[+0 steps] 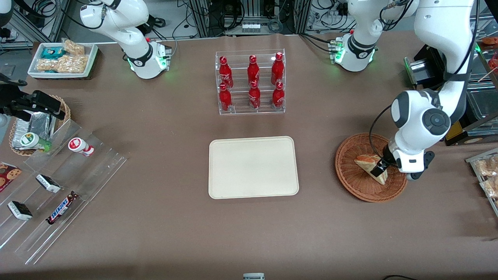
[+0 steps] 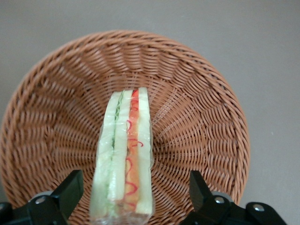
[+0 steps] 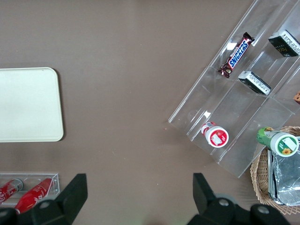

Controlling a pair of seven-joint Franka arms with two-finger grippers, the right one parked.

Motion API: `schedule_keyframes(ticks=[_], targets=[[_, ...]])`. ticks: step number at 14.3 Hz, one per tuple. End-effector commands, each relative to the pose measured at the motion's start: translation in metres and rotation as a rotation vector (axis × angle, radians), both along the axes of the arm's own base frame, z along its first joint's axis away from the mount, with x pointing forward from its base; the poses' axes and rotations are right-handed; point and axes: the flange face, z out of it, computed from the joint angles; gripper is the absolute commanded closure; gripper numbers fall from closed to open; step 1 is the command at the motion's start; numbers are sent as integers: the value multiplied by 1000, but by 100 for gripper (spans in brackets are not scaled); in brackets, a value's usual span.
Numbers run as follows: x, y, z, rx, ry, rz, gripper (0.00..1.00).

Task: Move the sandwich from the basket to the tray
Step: 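Lower the open left gripper over the sandwich in the basket, then close the left gripper on the sandwich and lift it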

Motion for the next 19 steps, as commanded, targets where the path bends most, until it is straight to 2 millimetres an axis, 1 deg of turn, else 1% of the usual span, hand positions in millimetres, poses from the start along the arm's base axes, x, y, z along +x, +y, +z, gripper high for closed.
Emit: schedule_keyframes(ticks=[1,2,3,4,5,7,8,9,11,13,14,16,17,19], targets=[[4,-4,-13,-27,7,109,4],[4,-4,-13,-44,8,149,33],[5,-3,-12,-55,9,182,76],[5,-3,-11,-56,9,182,91],[6,-4,-9,-56,11,168,97],[5,-9,4,-52,11,147,98],[8,-21,16,-49,23,121,98],[17,-31,33,-51,33,106,98],[37,-72,65,-51,68,43,97],[49,-106,82,-63,58,-1,96],[49,-131,84,-67,46,-37,96],[45,-183,80,-81,21,-112,96],[41,-214,76,-96,2,-157,96],[33,-265,67,-136,-57,-231,96]])
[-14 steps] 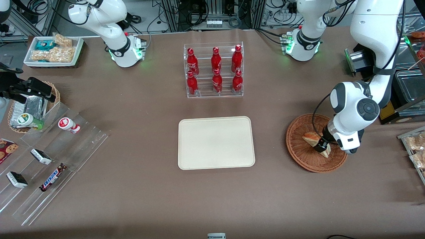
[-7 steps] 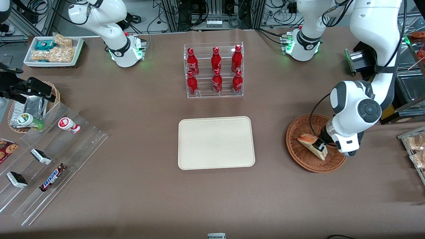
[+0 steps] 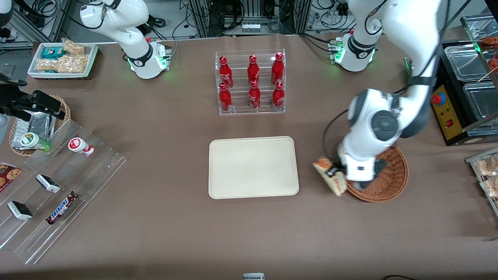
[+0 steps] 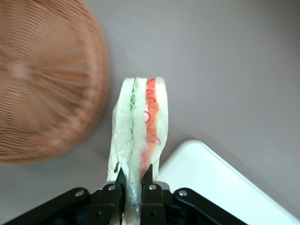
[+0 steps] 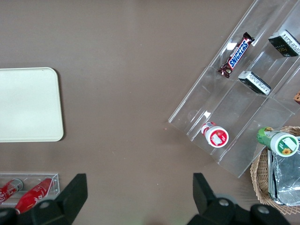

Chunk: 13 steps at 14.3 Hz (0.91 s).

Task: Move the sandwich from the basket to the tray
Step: 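Carry the sandwich with the left gripper over the cream tray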

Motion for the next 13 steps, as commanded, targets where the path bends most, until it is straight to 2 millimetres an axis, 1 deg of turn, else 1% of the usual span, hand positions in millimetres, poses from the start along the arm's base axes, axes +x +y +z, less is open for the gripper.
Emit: schedule_keyframes(ticks=[1,3,4,6,7,9,10,11,13], targets=[[-5,-67,-18,-65,-61,-89,96],[-21,-110,-38,-101,-94,-200,95],[-24,-128,-45,-111,-117,-251,95],[-35,-156,-60,-116,-126,-333,94],[-40,-168,-63,-122,-133,-350,94],[-52,-189,-68,-134,-161,-396,94],[-57,-195,-71,-132,-165,-440,94],[-62,-199,-73,-128,-166,-477,94],[-68,-200,-75,-124,-148,-486,94]])
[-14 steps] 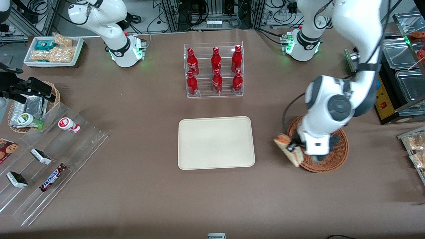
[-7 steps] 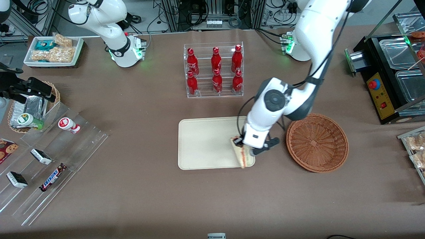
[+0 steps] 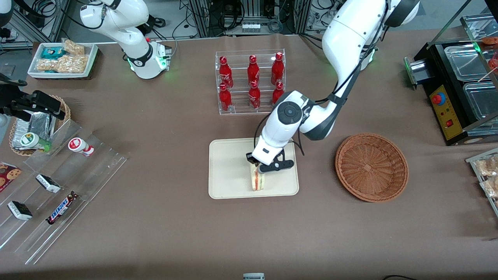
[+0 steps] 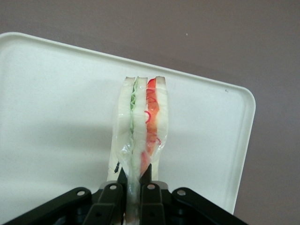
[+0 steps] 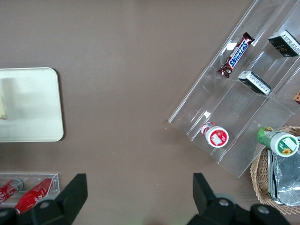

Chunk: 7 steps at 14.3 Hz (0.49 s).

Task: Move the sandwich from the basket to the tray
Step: 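Carry the sandwich with the left gripper over the cream tray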

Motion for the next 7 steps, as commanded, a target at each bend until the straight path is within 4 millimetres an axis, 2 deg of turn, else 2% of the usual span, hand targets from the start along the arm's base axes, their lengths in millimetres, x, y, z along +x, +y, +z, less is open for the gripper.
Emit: schedule_keyframes(ticks=[1,2,4,6,7], targets=[[-4,-3,-1,10,11,-32,94],[-12,-9,-3,13,39,-42,93],[-15,-11,-9,15,58,-27,87],[-15,-10,-12,11,69,-4,77],[-14,-10,-10,9,68,-1,41]])
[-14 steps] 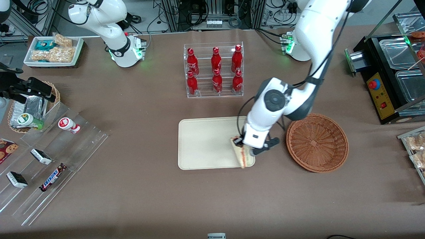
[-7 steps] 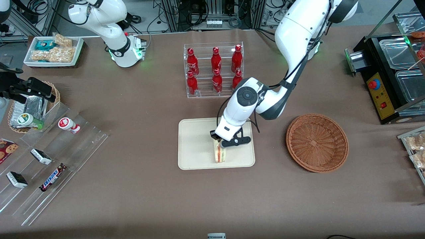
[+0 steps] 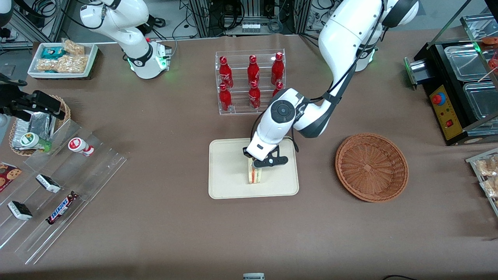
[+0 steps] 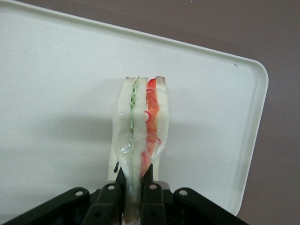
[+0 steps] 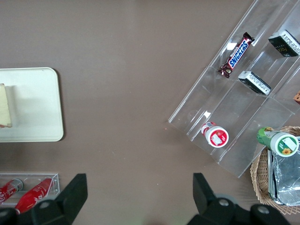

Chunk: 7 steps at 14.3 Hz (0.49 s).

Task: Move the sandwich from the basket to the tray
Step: 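Lower the sandwich onto the tray and open the left gripper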

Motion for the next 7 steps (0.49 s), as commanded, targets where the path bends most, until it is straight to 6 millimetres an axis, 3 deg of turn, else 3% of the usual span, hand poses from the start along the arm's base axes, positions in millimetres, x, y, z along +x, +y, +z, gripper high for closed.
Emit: schedule_keyframes(ticks=[1,5,7], targets=[[2,-2,8,-17,8,23,0],[13,3,74,-44,-49,28,0],[18,19,115,-29,-72,26,0]])
